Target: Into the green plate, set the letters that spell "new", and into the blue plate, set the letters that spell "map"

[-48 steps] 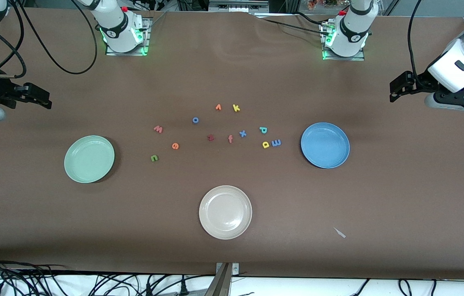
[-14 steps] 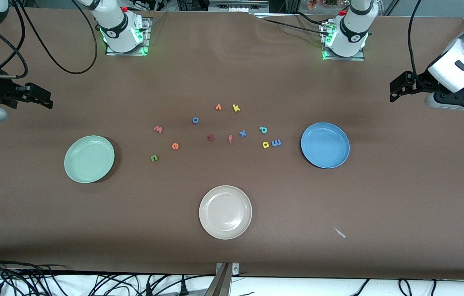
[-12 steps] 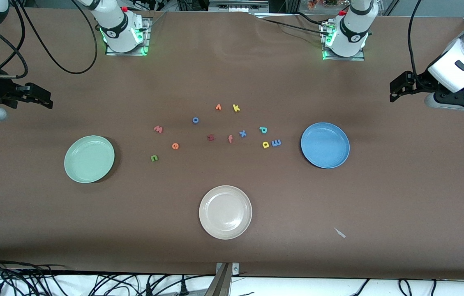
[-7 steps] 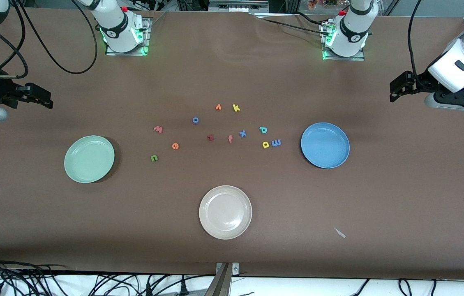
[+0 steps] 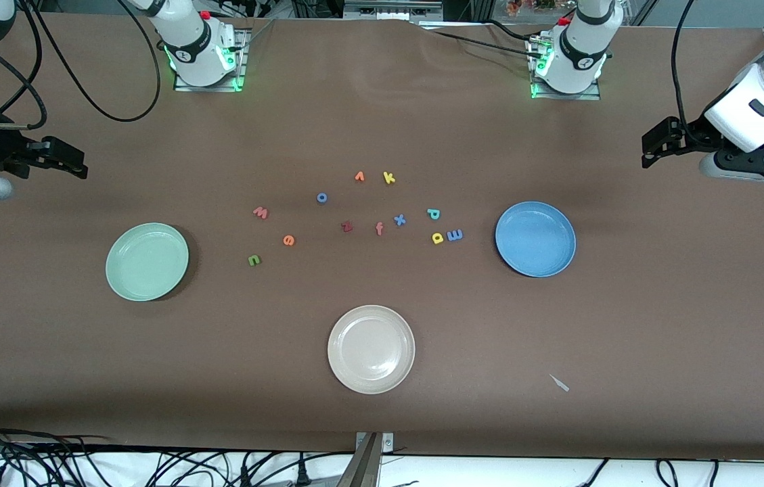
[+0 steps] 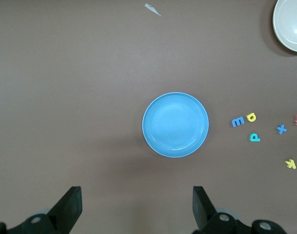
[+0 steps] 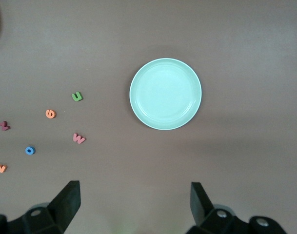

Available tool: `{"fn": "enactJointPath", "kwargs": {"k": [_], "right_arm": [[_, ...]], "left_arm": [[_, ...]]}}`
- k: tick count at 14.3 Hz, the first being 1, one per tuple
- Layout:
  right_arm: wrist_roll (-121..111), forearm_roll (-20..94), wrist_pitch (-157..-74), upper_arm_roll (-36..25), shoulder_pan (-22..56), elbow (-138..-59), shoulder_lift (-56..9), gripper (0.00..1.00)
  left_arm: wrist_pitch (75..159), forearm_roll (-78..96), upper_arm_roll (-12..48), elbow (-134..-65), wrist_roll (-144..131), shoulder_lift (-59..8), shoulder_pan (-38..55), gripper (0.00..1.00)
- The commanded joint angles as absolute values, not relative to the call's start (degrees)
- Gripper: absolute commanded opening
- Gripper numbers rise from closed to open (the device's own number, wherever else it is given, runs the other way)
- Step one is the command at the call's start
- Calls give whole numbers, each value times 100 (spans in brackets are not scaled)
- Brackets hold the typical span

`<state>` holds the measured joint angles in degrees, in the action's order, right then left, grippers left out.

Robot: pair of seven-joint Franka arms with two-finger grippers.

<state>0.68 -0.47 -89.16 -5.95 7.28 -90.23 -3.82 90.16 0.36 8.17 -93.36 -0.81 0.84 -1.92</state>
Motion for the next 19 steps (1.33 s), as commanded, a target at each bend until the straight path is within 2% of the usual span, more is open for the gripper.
{"fn": "enactJointPath", "kwargs": {"k": [1,19], "right_arm": [[158,-132,-8947,-562,747,-9202,-193,100],[167,-149,-8974,-484,765,-9325,-184,100]], "left_arm": [[8886,44,800,-9141,-26,0,-158,100],[8886,44,817,-9141,-35,0,-158,100]]}}
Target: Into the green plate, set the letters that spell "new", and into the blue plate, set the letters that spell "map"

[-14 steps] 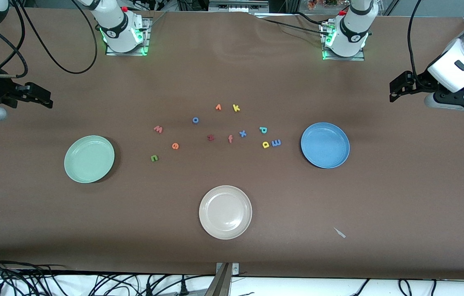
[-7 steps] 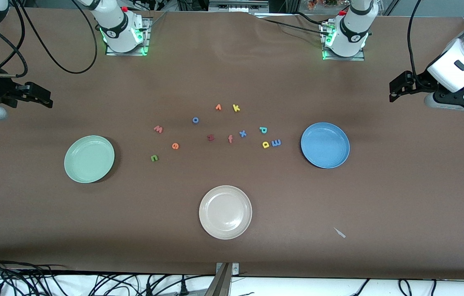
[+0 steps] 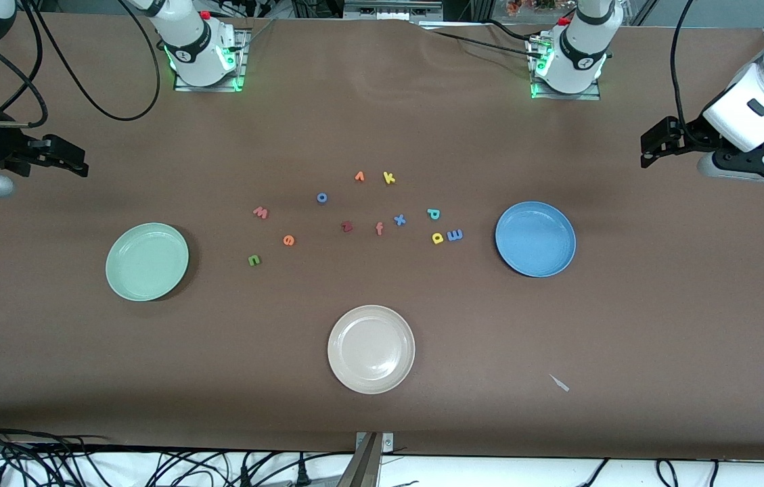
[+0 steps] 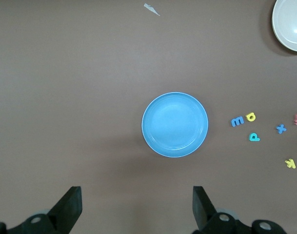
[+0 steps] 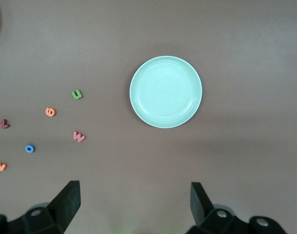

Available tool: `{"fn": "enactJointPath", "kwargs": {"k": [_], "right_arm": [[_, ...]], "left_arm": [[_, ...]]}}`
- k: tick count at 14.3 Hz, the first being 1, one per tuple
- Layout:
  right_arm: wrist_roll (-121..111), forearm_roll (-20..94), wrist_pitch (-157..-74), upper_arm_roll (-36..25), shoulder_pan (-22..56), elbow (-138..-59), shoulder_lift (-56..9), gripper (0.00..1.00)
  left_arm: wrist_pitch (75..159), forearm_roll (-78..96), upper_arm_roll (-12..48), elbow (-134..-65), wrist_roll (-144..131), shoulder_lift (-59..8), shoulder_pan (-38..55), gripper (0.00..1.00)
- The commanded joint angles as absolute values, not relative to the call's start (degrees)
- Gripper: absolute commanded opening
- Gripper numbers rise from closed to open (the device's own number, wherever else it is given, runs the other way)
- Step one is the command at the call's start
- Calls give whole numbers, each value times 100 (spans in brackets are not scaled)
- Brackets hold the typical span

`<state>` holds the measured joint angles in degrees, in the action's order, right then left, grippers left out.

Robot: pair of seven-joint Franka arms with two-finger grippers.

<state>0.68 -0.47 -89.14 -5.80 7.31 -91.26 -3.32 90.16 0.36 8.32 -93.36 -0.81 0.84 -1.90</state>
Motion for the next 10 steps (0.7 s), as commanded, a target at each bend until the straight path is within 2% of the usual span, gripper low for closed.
{"fn": "enactJointPath", "kwargs": {"k": [1,5,10], "right_arm": [[167,-149,-9000,-475,773,-9325,-219,100],[701,-167,-9411,-431,1080,-9640,-377,100],[1020,-158,-10053,-431,1405,-9853,-930,100]], "left_arm": [[8886,44,817,-9141,-35,-35,-158,100],[8834,53,861,-9149,-44,-314,-35,100],[8728,132,1379,-9141,-132,-834,219,100]]}}
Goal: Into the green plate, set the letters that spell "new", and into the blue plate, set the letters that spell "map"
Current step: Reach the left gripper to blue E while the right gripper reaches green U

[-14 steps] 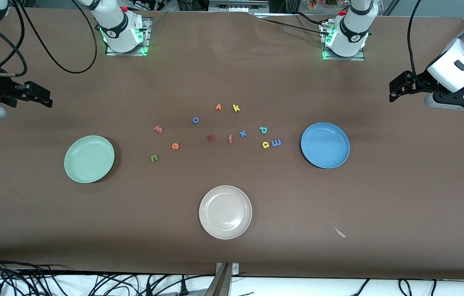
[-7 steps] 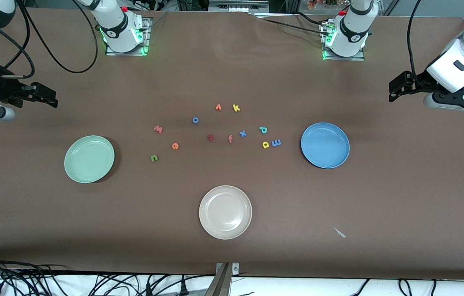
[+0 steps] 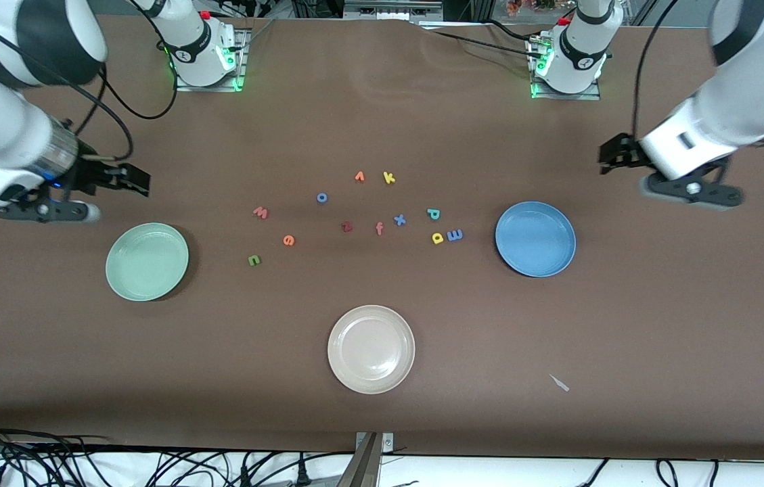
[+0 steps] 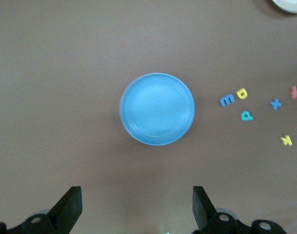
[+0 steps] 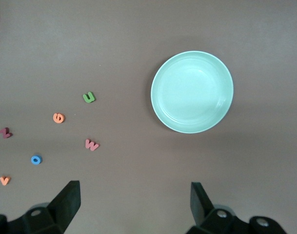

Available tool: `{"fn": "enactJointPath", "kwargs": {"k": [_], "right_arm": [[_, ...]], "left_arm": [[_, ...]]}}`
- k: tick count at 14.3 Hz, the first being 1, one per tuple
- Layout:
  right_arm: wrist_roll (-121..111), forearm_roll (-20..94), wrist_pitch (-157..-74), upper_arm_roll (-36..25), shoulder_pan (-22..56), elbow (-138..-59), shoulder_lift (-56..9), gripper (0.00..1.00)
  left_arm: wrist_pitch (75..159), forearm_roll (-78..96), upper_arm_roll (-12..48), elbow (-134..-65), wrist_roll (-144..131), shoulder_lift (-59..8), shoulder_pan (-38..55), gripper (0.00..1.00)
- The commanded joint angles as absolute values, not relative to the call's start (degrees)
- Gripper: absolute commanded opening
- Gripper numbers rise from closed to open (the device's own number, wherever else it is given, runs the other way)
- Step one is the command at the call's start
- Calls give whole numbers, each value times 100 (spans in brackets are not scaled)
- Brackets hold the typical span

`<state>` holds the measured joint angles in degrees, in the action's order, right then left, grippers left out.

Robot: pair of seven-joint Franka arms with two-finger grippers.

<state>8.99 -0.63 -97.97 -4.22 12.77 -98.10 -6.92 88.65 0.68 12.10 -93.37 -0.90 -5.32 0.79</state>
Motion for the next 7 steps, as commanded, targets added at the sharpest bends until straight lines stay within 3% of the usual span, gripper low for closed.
{"fn": "enactJointPath", "kwargs": {"k": [1,3,7], "right_arm": [[1028,-158,-10176,-431,1519,-9844,-1106,100],[1028,-150,-10493,-431,1573,-9844,-1440,100],[1028,-70,-11169,-404,1696,-9853,-2055,100]], "left_arm": [[8736,141,1415,-9149,-88,-992,237,100],[8911,123,1590,-9141,-79,-1290,395,100],[10158,18,1714,-9220,-26,-2293,886,100]]}}
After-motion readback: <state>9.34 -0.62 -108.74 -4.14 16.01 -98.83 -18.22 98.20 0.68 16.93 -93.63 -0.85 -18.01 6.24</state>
